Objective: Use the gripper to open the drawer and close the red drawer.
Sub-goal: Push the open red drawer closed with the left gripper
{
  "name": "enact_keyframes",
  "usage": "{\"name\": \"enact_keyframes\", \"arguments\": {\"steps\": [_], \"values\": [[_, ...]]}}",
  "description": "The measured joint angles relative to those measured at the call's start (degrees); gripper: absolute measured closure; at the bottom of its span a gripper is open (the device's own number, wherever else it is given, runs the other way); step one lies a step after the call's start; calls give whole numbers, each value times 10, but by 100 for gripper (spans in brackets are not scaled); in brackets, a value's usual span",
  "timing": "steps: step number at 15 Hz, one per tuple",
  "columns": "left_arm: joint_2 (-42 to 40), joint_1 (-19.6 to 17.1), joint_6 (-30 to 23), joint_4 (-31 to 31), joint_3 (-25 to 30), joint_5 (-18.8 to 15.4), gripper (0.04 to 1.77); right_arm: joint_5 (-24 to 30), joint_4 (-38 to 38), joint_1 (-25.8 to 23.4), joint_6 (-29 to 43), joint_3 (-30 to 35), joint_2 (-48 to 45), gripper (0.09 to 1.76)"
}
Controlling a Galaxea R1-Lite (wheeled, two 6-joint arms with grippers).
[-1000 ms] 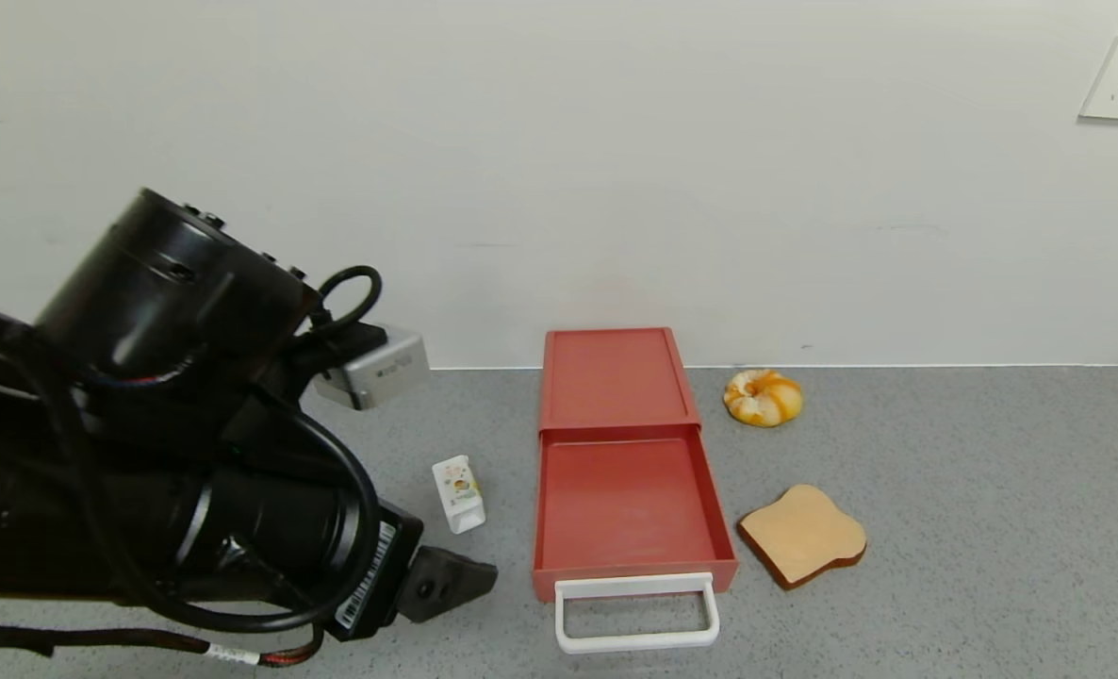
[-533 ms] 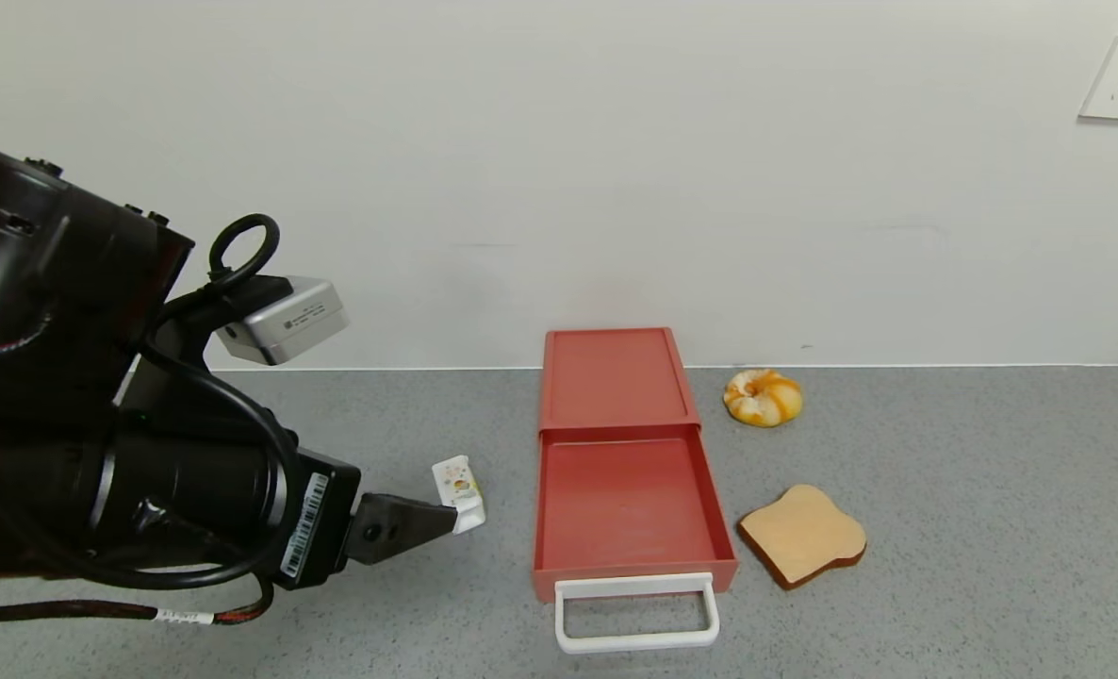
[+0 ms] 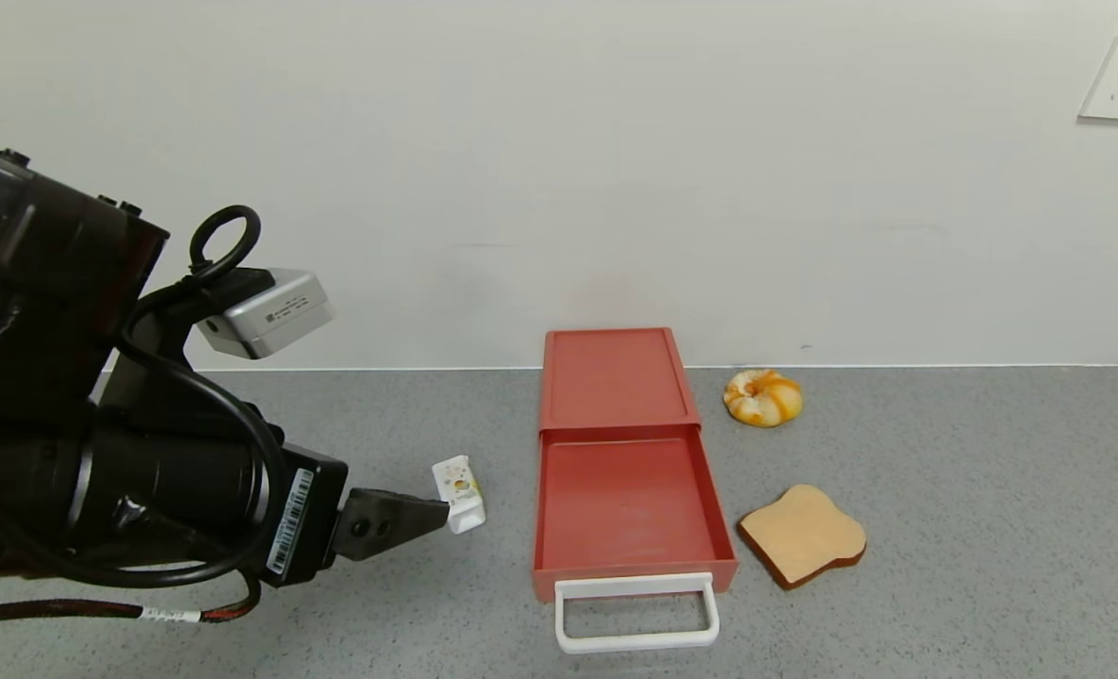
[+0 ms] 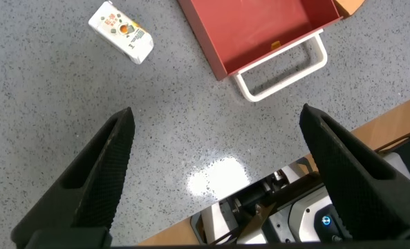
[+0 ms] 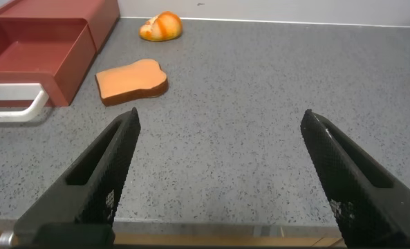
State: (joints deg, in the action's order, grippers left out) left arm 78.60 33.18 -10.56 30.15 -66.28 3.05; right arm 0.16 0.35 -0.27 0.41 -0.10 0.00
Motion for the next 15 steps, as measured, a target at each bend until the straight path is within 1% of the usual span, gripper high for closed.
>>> {"name": "enact_keyframes", "arguments": {"steps": [5, 9, 13, 15], "values": [[-1, 0, 1, 0, -3, 0, 9, 0, 0, 0, 0, 0, 0, 14], [12, 5, 3, 3, -30, 1, 9, 0, 0, 0, 0, 0, 0, 14], [57, 23, 1, 9, -77, 2, 9, 0, 0, 0, 0, 0, 0, 14], [86, 44, -2, 10, -95, 6, 9, 0, 0, 0, 0, 0, 0, 14]]}}
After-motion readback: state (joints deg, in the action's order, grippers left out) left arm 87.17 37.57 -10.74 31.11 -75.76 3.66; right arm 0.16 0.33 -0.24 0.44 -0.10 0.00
